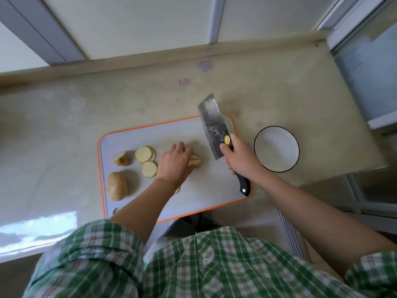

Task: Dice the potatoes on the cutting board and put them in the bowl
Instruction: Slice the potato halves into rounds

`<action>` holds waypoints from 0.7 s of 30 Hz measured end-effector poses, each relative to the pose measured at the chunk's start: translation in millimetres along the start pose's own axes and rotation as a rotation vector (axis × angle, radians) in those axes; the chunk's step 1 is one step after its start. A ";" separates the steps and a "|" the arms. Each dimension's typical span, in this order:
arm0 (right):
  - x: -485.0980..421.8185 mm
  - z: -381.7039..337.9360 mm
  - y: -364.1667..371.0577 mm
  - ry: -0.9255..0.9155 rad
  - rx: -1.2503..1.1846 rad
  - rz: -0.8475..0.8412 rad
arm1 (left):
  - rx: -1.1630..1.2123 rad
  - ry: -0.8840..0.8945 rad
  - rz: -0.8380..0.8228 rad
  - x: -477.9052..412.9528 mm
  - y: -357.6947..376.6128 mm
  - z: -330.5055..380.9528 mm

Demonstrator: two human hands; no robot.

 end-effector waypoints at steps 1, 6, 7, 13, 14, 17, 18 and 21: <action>-0.1 0.2 2.1 -0.004 0.038 -0.027 | 0.028 -0.025 0.027 3.7 4.1 0.8; 2.6 3.9 6.3 -0.057 0.242 -0.089 | 0.126 0.029 0.132 8.1 11.6 -5.8; 2.8 5.3 7.0 -0.061 0.259 -0.087 | 0.123 0.047 0.127 8.8 12.4 -7.2; 10.2 10.1 7.7 -0.041 0.305 -0.125 | 0.074 -0.024 0.168 9.7 14.8 -11.7; 10.2 10.4 7.4 -0.038 0.296 -0.124 | 0.065 -0.022 0.173 8.1 14.1 -12.4; 9.1 9.9 7.2 -0.043 0.274 -0.122 | 0.023 0.085 0.166 5.0 13.7 -12.0; 9.1 10.1 7.0 -0.042 0.279 -0.123 | 0.025 0.107 0.159 5.5 13.5 -11.7; 11.1 10.1 8.2 -0.049 0.288 -0.128 | 0.067 0.081 0.153 11.5 16.4 -14.2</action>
Point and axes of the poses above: each hand's wrist, its own x-axis away from the middle knuckle, its own y-axis out of the palm, z = x × y, the point moved 1 cm from there along -x, towards the middle knuckle, and after that the axes turned 4 degrees about -y, right-handed, at the moved point
